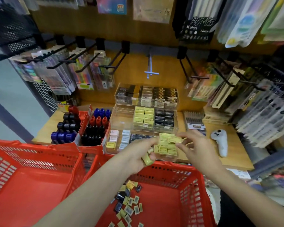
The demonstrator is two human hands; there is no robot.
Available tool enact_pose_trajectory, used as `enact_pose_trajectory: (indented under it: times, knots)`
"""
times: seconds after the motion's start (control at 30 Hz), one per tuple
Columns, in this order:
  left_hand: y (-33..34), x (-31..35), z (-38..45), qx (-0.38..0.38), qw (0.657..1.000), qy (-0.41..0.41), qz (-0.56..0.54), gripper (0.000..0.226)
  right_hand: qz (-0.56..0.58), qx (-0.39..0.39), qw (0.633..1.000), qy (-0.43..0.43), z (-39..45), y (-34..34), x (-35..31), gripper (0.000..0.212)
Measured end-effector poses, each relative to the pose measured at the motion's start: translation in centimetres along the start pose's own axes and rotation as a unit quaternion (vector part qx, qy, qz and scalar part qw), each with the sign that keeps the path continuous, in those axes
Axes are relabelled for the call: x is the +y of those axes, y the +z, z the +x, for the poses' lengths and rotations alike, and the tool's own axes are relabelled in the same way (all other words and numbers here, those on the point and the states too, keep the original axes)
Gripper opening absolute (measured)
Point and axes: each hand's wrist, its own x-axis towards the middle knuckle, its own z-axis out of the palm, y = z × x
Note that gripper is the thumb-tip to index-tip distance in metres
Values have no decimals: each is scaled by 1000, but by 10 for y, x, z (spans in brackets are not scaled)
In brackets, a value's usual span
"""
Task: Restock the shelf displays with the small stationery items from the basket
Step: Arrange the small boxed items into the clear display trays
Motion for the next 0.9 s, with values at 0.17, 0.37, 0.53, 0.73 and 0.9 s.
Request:
enact_pose_trajectory:
  times: [0.17,0.37,0.53,0.73,0.9]
  knots:
    - [-8,6,9,-15,989,-36,-141,44,-51,-39,992,111,12,26,62,25]
    - [-17,-2,5,-91,987,-85,-99,44,-9,-10,995,97,25,64,77,24]
    - [-18,-11,3,-49,997,-47,-40,38,-28,11,995,90,24,77,79,25]
    - [-11,-18,3,-10,1000,5,-26,39,-2,19,993,120,19,68,64,39]
    - [-6,-19,5,4,998,51,-40,20,369,-130,914,104,-6,40,14,42]
